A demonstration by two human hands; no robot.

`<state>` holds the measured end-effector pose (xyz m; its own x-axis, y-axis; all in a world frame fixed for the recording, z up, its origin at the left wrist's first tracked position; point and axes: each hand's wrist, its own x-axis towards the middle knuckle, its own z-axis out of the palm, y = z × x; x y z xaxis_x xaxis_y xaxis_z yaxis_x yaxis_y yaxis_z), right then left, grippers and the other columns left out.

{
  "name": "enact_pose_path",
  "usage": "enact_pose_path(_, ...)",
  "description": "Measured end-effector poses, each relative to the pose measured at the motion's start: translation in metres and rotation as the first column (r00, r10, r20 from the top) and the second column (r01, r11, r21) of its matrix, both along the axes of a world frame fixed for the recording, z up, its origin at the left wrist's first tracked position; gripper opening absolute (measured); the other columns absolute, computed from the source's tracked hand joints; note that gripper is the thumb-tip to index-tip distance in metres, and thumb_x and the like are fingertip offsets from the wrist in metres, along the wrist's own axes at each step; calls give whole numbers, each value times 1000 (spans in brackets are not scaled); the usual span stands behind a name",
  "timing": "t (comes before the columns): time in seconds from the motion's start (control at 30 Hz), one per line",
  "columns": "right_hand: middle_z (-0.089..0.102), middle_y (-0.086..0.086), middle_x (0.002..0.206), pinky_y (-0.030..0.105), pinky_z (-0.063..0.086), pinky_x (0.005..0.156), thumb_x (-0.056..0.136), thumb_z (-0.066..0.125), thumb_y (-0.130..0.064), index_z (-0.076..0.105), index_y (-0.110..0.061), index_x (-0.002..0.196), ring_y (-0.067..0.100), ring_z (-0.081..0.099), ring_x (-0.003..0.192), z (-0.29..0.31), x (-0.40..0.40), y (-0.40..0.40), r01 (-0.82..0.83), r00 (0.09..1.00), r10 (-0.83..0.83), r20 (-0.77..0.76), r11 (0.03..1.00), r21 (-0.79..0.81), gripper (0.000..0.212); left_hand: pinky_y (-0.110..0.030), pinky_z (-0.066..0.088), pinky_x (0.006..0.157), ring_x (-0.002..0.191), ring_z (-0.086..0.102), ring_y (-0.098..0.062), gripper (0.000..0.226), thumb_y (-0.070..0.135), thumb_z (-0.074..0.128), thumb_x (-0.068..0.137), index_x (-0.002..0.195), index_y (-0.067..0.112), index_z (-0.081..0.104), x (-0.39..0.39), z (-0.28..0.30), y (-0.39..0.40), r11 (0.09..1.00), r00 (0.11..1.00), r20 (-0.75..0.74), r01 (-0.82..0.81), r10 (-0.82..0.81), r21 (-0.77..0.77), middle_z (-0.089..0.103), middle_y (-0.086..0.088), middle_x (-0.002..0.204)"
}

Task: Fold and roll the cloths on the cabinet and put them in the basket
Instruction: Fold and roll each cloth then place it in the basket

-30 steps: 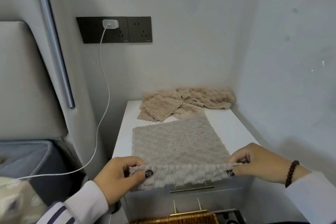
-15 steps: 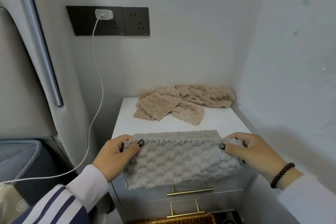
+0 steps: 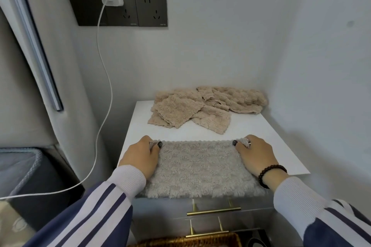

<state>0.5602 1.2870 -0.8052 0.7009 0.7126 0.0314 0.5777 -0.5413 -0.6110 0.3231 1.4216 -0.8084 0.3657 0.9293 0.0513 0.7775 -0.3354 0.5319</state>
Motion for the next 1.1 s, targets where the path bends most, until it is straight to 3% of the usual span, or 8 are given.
enact_pose_path(0.53,54,6,78,30,40,54,99,40,-33,47,-9,88,22,52,67,-3,-1,15,53,983,-26,179,988,-143,27,-27,39,54,66,51,-21,25,40,32,100,102,16,42,16,1,10,968,958,-287,54,20,246,56,0,78)
enact_pose_path(0.67,57,5,83,31,46,60,98,40,-31,44,-13,96,22,54,70,2,-5,11,63,984,-43,174,992,-113,18,-30,39,57,79,57,-27,22,16,52,88,109,11,47,22,2,1,890,932,-361,137,33,435,62,-5,91)
enact_pose_path(0.73,58,5,99,33,47,65,97,40,-27,44,-15,110,25,57,81,8,-8,5,67,970,-48,238,995,-72,18,-37,48,63,84,61,-35,41,8,66,69,109,5,58,27,0,-8,832,943,-329,218,-46,509,65,-14,98)
enact_pose_path(0.8,51,6,125,35,45,82,95,43,-19,44,-14,130,25,55,105,12,-15,-1,-9,929,7,369,1000,3,35,-45,53,76,98,62,-38,47,15,61,72,117,1,59,32,2,-27,800,951,-226,302,-213,518,64,-18,110)
enact_pose_path(0.9,46,7,141,31,32,107,94,46,-9,45,-9,137,22,44,129,12,-41,-4,-287,855,208,475,953,99,44,-43,25,116,142,27,-28,52,28,28,97,147,10,30,36,0,-56,858,898,-296,412,-326,307,32,-11,152)
enact_pose_path(0.97,35,5,151,26,16,113,97,41,-14,37,-10,144,19,29,141,1,-61,-4,-436,813,394,428,900,0,48,-38,0,120,148,-3,-18,55,38,15,102,153,19,5,33,-10,-56,888,851,-396,432,-345,155,1,-1,161)
enact_pose_path(1.03,26,3,156,28,10,115,100,30,-23,29,-12,148,18,21,145,-17,-66,-3,-485,766,490,416,865,-126,50,-37,-7,118,147,-10,-15,58,45,9,100,153,23,-3,31,-16,-49,898,833,-429,428,-348,102,-7,1,160)
enact_pose_path(1.1,36,4,151,32,13,114,97,18,-35,38,-12,145,21,32,141,-28,-62,-4,-473,734,516,441,855,-214,56,-34,-9,116,147,-9,-13,65,52,-1,93,152,26,-3,28,-23,-42,889,829,-439,439,-346,129,-6,4,160)
